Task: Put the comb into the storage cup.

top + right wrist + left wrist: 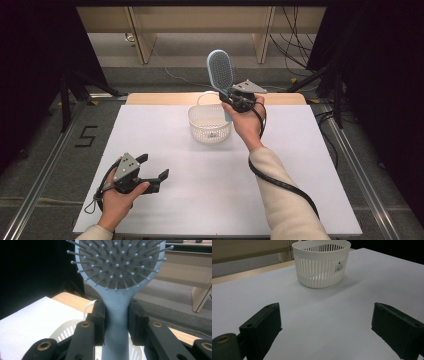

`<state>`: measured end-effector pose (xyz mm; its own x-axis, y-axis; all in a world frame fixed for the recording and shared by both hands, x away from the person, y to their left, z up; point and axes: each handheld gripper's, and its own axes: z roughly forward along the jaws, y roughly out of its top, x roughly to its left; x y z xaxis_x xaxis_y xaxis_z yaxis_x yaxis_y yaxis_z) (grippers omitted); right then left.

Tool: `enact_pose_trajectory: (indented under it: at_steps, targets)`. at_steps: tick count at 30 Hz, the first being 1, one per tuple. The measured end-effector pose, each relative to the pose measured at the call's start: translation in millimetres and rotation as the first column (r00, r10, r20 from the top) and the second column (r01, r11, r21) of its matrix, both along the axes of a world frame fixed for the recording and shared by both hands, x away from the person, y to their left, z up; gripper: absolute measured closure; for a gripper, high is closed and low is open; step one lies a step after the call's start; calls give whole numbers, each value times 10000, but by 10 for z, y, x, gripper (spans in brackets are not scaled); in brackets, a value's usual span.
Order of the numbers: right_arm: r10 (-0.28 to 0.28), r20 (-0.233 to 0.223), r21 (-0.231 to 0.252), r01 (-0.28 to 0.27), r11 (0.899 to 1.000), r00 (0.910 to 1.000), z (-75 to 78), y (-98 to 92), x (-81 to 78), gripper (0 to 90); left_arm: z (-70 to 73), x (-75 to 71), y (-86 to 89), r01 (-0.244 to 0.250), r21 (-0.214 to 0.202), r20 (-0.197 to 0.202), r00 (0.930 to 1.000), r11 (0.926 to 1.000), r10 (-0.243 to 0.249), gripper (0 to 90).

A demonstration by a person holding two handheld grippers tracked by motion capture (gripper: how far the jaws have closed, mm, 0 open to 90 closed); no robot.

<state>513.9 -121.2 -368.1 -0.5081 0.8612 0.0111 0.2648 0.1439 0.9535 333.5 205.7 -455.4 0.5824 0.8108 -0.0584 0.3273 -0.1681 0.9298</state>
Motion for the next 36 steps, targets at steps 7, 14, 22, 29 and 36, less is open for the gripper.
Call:
enact_pose_trajectory:
  at_steps: [7,14,22,29,36]
  targets:
    - [-6,4,-8,6,10000,10000,4,10,15,704,1,-1,-1,-1,0,3,10000,10000,1,85]
    - [9,-30,-11,-9,10000,10000,-12,31,29,704,2,-1,-1,1,-17,14,10000,10000,-1,86]
    - [52,-58,10,-52,10000,10000,-26,62,41,704,-1,-1,-4,8,-20,-5,10000,10000,-8,86]
    - [65,-102,26,-65,10000,9999,-50,98,59,704,-2,0,-1,11,-49,-21,10000,10000,-11,86]
    - [71,-96,25,-71,10000,9999,-68,118,76,704,-3,0,-2,17,-43,-36,10000,10000,-17,86]
